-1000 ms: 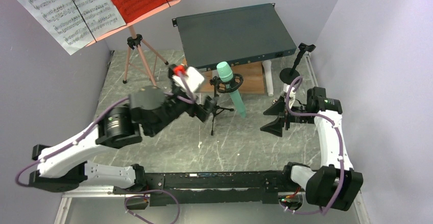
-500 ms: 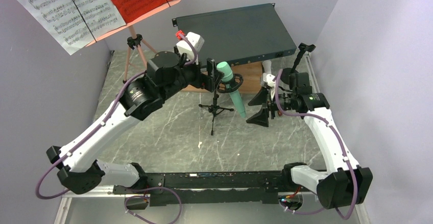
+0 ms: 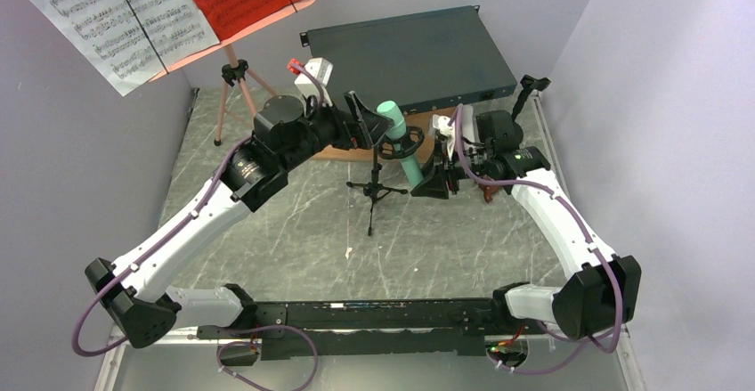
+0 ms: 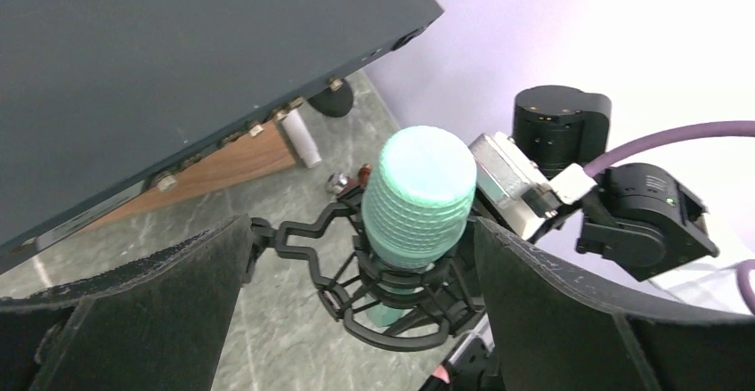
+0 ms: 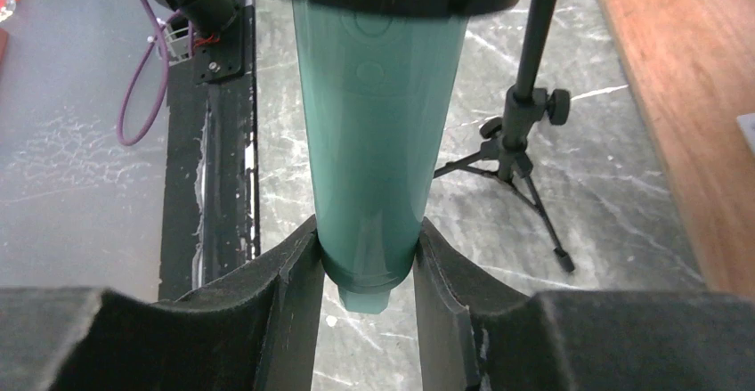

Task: Pack up the instrument practice props
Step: Remove the microphone from the microphone stand.

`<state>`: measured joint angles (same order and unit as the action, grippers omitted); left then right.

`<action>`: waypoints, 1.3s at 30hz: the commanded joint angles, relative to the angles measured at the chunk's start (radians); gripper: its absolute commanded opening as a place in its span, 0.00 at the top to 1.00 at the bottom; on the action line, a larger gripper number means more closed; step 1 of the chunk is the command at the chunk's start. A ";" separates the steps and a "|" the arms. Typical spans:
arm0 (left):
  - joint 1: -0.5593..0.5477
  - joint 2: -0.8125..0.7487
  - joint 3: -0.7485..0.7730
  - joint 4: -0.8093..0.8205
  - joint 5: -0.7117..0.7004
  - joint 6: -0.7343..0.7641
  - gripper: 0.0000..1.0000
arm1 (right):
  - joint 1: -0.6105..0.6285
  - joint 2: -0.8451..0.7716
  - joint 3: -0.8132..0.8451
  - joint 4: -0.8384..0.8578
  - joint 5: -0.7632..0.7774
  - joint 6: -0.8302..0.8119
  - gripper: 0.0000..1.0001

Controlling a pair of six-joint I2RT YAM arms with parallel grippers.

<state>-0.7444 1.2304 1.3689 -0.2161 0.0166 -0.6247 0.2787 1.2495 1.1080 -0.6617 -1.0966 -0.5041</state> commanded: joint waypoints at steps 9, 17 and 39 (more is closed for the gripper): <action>0.036 0.055 -0.013 0.221 0.147 -0.065 0.02 | 0.011 0.066 0.151 0.137 -0.091 0.117 1.00; 0.051 0.086 -0.048 0.342 0.179 -0.051 0.15 | 0.012 0.081 0.154 0.214 -0.111 0.188 1.00; 0.059 0.135 -0.043 0.488 0.298 0.076 1.00 | 0.012 0.069 0.166 0.085 -0.087 0.082 0.49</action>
<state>-0.6907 1.3743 1.2739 0.2268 0.3138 -0.6270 0.2863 1.3418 1.2335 -0.4892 -1.1858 -0.3035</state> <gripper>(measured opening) 0.352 0.403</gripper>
